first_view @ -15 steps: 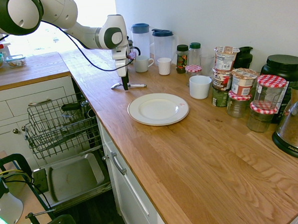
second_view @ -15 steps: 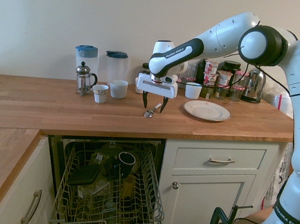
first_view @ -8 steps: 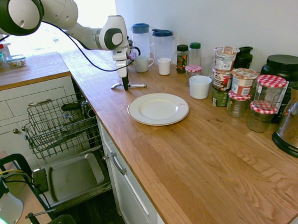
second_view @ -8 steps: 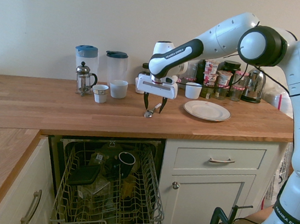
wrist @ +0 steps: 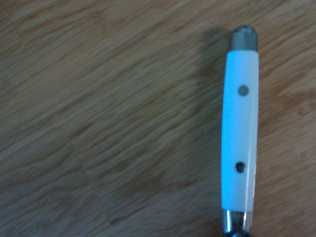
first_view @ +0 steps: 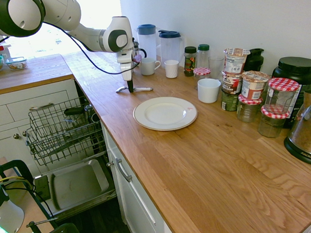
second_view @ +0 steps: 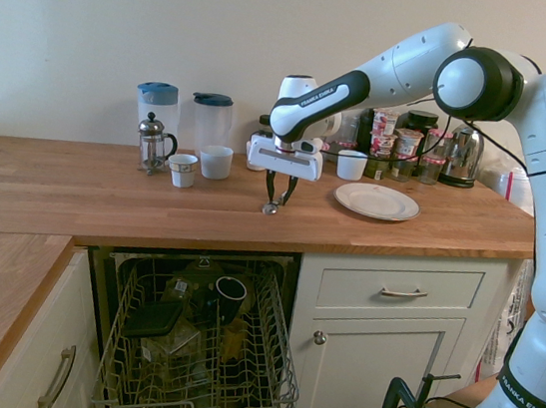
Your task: Put the spoon in the dishwasher
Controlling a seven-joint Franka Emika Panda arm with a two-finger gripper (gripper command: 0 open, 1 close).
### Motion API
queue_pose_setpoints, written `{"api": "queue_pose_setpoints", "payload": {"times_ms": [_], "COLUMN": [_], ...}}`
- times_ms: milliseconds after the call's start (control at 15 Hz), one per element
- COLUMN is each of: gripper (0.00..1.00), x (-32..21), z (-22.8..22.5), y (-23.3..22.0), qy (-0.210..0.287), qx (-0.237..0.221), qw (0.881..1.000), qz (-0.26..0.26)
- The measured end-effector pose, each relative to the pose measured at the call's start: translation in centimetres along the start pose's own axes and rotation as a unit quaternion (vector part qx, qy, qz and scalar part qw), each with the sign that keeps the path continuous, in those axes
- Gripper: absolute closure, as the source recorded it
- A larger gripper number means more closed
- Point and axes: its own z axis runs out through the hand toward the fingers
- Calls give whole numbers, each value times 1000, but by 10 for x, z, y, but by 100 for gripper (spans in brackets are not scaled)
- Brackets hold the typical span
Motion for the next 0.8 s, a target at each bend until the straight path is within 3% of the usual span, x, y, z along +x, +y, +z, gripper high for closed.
{"api": "queue_pose_setpoints", "payload": {"times_ms": [400, 800], "gripper": [100, 100], "x": [5, 9], "z": [0, -5], "y": [-1, 22], "qy": [-25, -36], "qx": [-3, 29], "qw": [999, 995], "qz": [-32, -87]}}
